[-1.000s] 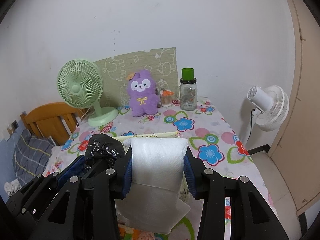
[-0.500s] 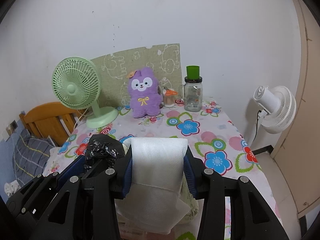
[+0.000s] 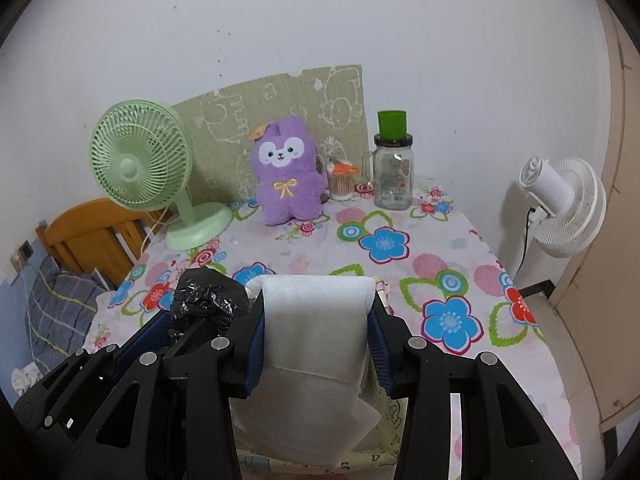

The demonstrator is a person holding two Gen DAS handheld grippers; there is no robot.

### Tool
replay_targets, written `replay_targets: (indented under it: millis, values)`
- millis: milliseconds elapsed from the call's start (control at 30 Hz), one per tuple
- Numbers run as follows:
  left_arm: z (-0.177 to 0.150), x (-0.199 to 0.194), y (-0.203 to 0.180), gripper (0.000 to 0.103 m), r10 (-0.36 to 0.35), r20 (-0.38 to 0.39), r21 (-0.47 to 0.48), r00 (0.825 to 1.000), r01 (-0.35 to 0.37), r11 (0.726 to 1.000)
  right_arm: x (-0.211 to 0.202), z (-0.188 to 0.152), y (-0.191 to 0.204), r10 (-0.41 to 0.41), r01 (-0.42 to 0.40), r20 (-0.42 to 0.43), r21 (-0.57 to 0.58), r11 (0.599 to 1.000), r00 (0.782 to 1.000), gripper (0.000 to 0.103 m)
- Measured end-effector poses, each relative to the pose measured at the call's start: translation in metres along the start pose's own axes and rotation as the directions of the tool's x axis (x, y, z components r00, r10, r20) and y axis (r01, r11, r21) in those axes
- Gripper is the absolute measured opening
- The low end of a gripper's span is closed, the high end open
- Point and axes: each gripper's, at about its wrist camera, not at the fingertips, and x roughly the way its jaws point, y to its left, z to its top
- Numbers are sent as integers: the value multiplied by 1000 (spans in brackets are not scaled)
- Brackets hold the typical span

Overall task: Organize soft objects
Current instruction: 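Lower the black bundle and white cloth into the basket and open both grippers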

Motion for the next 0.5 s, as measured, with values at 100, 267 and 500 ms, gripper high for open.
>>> replay_targets:
  millis: [100,267,500]
  values:
    - [-3,5,2,24,1,-9,-5,1000,-1,1000,6,-2,0,-2,2,-9,4,1000,1000,48]
    - [-10,16,5,43,-2,-42,-20,999,1,1000,17,-6,-3,0,1,-30,17,1000,1000,48]
    - [-19,24,6,64,26,-75,-5,997,-27,1000,31,-13,2,2,-2,-69,0,1000,998,49]
